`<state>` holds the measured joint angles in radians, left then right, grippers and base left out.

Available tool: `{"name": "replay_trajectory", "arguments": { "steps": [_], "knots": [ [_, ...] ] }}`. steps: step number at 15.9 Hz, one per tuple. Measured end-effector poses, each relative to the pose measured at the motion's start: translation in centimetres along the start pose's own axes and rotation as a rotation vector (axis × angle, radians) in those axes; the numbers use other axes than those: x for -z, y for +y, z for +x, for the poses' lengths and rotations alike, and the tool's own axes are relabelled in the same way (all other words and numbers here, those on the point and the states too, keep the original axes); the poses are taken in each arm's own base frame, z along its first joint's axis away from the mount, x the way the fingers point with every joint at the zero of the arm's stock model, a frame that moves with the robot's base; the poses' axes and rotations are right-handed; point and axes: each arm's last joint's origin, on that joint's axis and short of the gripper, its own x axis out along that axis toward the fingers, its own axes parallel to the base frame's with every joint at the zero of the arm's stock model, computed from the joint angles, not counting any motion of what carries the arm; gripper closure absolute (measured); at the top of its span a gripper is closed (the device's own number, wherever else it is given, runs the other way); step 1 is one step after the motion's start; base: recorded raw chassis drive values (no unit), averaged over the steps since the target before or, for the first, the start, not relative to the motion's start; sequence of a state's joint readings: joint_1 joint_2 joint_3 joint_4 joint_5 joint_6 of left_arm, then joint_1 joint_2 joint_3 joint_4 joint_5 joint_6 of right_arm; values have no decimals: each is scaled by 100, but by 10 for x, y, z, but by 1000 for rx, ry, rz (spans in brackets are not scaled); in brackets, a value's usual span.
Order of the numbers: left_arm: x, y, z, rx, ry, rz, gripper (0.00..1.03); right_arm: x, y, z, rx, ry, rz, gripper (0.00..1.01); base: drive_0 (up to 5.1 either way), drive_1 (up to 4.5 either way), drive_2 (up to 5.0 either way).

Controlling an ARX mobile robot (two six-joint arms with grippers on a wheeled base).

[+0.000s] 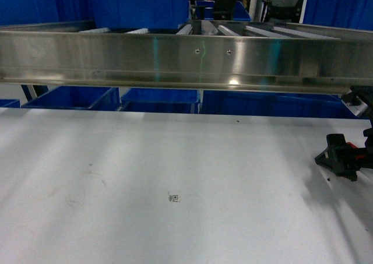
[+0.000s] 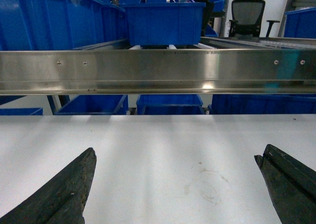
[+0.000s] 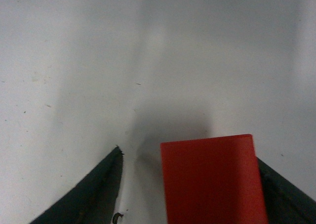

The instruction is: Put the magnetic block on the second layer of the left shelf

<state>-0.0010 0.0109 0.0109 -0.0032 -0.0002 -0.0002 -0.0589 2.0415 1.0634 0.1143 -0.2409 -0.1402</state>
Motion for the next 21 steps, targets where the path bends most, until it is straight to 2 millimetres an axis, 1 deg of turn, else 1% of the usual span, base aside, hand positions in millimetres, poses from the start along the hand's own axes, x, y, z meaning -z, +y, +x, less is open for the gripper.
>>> {"name": "replay_trajectory", "arguments": {
  "steps": [2, 3, 4, 7, 9, 10, 11, 12, 13, 14, 15, 16, 17, 18, 19, 21],
  "knots": [
    [0, 0, 0, 0, 0, 0, 5, 0, 0, 0, 1, 1, 1, 51, 0, 0, 0],
    [0, 0, 0, 0, 0, 0, 5, 0, 0, 0, 1, 0, 1, 60, 0, 0, 0],
    [0, 0, 0, 0, 0, 0, 5, 0, 0, 0, 0, -4, -1, 67, 0, 0, 0],
    [0, 0, 0, 0, 0, 0, 5, 2, 3, -1, 1, -23, 24, 68, 0, 0, 0],
    [0, 0, 0, 0, 0, 0, 5, 2, 11, -11, 4, -31, 56, 68, 0, 0, 0],
    [0, 0, 0, 0, 0, 0, 5, -4, 17, -22, 5, -60, 70, 68, 0, 0, 0],
    [0, 0, 0, 0, 0, 0, 5, -11, 23, -39, 8, -103, 92, 68, 0, 0, 0],
    [0, 0, 0, 0, 0, 0, 5, -16, 30, -65, 9, -168, 110, 68, 0, 0, 0],
    [0, 0, 0, 0, 0, 0, 5, -15, 36, -93, 22, -235, 123, 68, 0, 0, 0],
    [0, 0, 0, 0, 0, 0, 5, -7, 42, -115, 32, -274, 128, 68, 0, 0, 0],
    [0, 0, 0, 0, 0, 0, 5, 6, 46, -133, 41, -287, 132, 68, 0, 0, 0],
    [0, 0, 0, 0, 0, 0, 5, 28, 48, -149, 58, -268, 144, 68, 0, 0, 0],
    [0, 0, 0, 0, 0, 0, 5, 44, 47, -159, 75, -246, 154, 68, 0, 0, 0],
    [0, 0, 0, 0, 0, 0, 5, 51, 46, -168, 89, -247, 159, 68, 0, 0, 0],
    [0, 0, 0, 0, 0, 0, 5, 49, 42, -177, 101, -286, 148, 68, 0, 0, 0],
    [0, 0, 0, 0, 0, 0, 5, 45, 36, -182, 113, -304, 134, 68, 0, 0, 0]
  ]
}}
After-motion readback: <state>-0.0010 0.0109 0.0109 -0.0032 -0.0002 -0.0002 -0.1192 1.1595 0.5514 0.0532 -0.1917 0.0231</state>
